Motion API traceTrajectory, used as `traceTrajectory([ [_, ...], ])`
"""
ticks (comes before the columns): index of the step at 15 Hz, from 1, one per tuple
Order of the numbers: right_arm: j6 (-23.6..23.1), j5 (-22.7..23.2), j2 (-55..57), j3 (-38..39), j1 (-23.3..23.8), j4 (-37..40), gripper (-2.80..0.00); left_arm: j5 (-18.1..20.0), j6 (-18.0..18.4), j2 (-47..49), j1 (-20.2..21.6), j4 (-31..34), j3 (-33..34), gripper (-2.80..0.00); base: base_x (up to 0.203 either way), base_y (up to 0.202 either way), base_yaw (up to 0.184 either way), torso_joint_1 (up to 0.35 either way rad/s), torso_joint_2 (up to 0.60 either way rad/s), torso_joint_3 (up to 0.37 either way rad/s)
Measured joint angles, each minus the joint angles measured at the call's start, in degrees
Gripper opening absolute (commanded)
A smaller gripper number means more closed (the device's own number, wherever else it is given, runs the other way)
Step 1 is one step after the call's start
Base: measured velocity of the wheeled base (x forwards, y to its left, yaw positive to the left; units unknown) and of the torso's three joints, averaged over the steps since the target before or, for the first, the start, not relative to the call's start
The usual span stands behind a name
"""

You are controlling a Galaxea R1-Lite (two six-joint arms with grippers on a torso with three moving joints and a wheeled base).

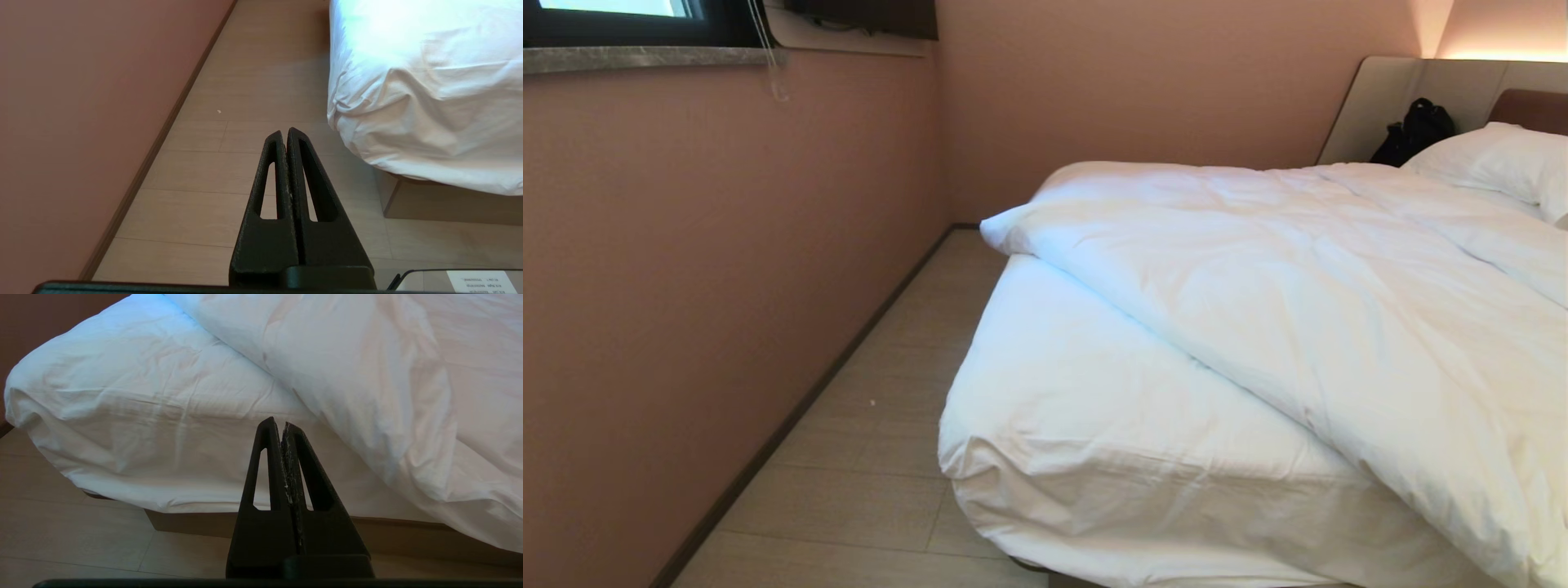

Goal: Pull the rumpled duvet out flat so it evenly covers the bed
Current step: Hold the folded corner of the quilt

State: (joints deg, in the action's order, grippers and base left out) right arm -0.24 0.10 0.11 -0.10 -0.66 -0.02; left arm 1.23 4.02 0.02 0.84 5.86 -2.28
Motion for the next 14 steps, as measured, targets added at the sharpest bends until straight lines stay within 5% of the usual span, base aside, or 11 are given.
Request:
traceTrajectory([
  [14, 0.0, -0.02, 0.0, 0.0, -0.02, -0.06, -2.8, -0.02, 1.25, 0.0, 0.01, 0.06, -0.06, -2.8, 0.0, 0.004, 0.0, 0.0, 0.0, 0.0],
])
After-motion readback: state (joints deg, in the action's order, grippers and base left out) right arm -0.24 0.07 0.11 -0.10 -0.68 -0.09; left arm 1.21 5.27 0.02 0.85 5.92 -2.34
